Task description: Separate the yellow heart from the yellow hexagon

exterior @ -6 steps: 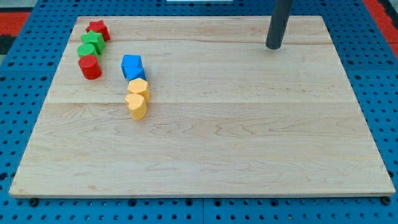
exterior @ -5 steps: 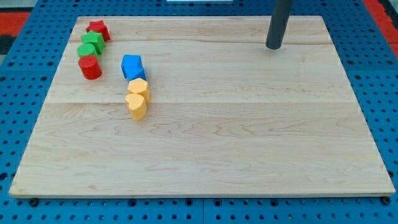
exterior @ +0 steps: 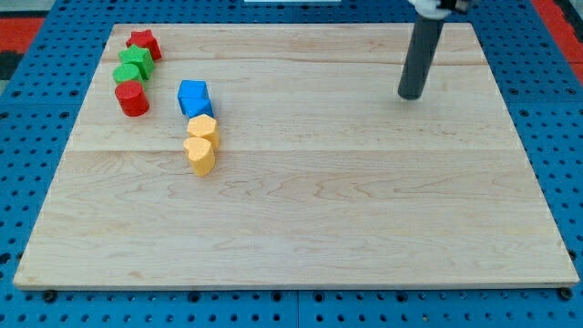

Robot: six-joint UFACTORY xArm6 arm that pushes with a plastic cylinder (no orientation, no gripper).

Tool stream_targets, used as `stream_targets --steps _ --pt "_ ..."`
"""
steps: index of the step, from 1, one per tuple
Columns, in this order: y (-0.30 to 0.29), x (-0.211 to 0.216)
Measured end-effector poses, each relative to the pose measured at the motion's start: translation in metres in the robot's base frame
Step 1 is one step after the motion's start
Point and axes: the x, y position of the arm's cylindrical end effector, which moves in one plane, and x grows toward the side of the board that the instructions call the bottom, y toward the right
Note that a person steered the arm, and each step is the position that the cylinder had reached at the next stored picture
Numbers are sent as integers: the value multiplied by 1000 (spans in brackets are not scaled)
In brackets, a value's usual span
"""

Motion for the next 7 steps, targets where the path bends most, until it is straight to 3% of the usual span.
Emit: stream_targets --steps 2,4,5,7 --pt "-56 106" --pt "-114 170" --pt "-170 199" --pt "-298 206"
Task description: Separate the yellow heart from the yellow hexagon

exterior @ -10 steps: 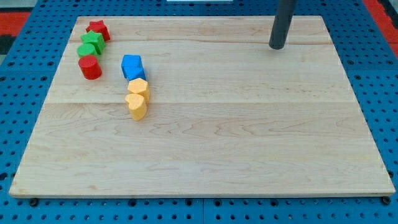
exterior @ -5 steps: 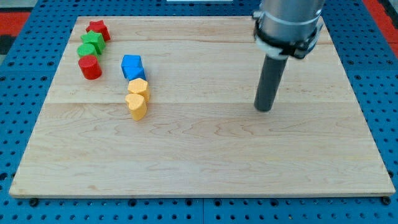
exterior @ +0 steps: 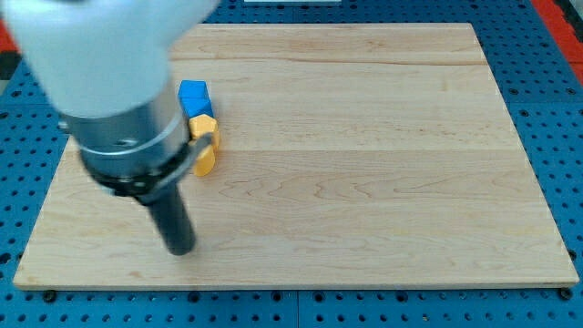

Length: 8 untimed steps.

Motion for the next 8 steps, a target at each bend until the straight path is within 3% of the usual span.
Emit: stream_targets --steps 3,8 --pt "-8 -84" --pt "108 -173"
